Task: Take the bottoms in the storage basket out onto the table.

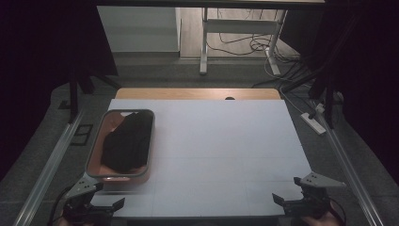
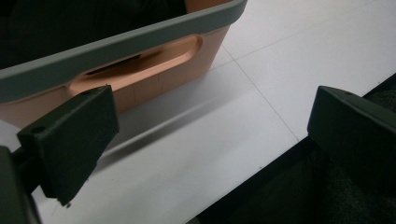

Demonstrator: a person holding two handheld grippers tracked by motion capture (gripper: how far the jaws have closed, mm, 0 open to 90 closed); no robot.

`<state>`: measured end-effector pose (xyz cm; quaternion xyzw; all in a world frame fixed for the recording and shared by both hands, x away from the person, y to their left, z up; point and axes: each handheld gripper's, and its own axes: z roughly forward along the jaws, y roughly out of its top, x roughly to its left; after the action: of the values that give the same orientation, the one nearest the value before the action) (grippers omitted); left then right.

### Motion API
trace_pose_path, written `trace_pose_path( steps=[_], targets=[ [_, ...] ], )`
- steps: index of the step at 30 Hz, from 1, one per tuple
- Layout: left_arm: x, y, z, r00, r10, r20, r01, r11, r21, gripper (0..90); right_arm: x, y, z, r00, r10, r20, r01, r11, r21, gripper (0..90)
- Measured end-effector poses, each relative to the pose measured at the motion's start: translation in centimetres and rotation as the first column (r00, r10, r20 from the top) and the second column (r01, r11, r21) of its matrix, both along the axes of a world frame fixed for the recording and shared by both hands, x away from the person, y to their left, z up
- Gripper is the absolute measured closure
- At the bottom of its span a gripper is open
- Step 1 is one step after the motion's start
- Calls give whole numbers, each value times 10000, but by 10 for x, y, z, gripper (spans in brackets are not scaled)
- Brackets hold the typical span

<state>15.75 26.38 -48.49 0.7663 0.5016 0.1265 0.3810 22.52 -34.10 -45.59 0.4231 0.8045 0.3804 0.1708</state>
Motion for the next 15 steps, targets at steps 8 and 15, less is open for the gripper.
trace_pose_path(
  steps=[8, 15],
  targets=[
    [-2, -2, 4, 9998, -22, 202, 22, 10000, 3, 2, 0, 0, 0, 10000, -8, -53, 8, 10000, -45, 0],
    [-2, -4, 7, 9991, -103, 414, 97, 9999, 138, 0, 1, 0, 0, 9999, -33, -121, 33, 10000, -75, 0]
  ],
)
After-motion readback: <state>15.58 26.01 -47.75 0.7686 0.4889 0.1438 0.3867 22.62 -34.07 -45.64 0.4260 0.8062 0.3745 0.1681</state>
